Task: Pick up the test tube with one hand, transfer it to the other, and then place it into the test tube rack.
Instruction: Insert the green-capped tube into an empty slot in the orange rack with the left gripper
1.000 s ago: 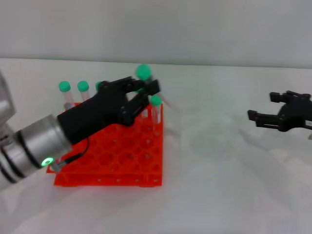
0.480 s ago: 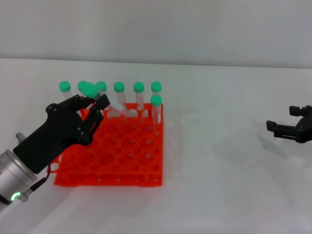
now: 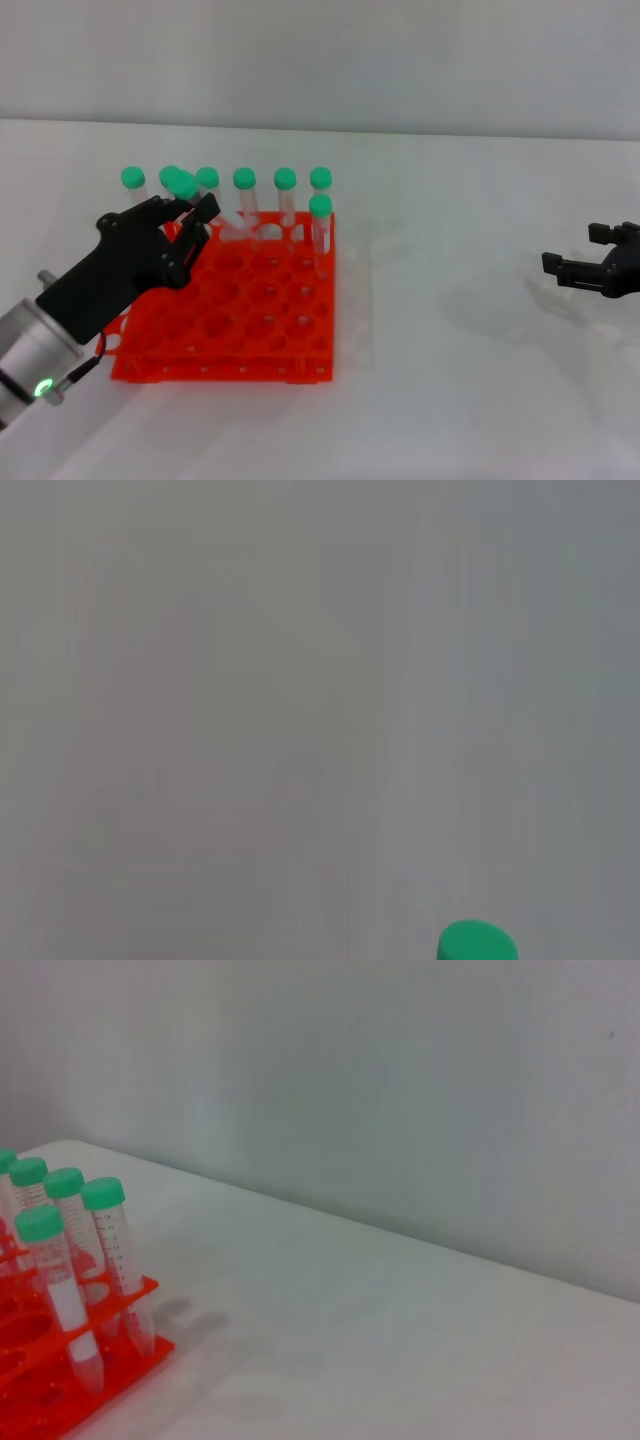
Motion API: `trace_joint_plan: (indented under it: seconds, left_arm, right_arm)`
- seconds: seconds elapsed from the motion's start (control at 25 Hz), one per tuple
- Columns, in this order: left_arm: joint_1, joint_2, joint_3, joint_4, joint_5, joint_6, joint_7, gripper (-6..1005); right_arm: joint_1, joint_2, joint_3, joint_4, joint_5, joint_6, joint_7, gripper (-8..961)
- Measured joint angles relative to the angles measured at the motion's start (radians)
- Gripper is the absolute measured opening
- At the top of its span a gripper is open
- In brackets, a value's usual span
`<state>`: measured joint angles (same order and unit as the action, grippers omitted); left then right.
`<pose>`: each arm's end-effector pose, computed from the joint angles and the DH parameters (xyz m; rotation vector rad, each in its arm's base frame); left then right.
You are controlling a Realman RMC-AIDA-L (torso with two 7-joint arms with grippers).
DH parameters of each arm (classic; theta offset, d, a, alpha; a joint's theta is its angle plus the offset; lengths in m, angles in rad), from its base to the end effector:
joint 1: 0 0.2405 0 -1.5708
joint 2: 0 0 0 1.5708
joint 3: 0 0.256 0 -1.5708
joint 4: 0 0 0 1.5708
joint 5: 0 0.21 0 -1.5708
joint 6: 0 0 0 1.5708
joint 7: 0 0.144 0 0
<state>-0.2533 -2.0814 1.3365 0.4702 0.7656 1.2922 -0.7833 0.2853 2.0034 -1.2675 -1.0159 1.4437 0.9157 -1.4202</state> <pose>-0.2892 0.3009 -0.0117 -2.0600 -0.5044 -1.0334 0.2810 0.3618 0.0307 -2.3055 0.7438 0.4052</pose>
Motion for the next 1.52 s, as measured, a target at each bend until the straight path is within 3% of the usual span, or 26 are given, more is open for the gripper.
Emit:
trace_joint_plan:
  seconds: [0.32, 1.52]
  left_arm:
    - [-0.080, 0.004, 0.007, -0.032, 0.015, -0.072, -0.057, 208]
    - [-0.167, 0.002, 0.051, -0.101, 0.029, -0.187, -0.086, 209]
  right_arm:
    - [0.000, 0.000, -0.002, 0.007, 0.007, 0.000, 0.002, 863]
    - [0.041, 0.003, 0.007, 0.034, 0.007, -0.037, -0.004, 862]
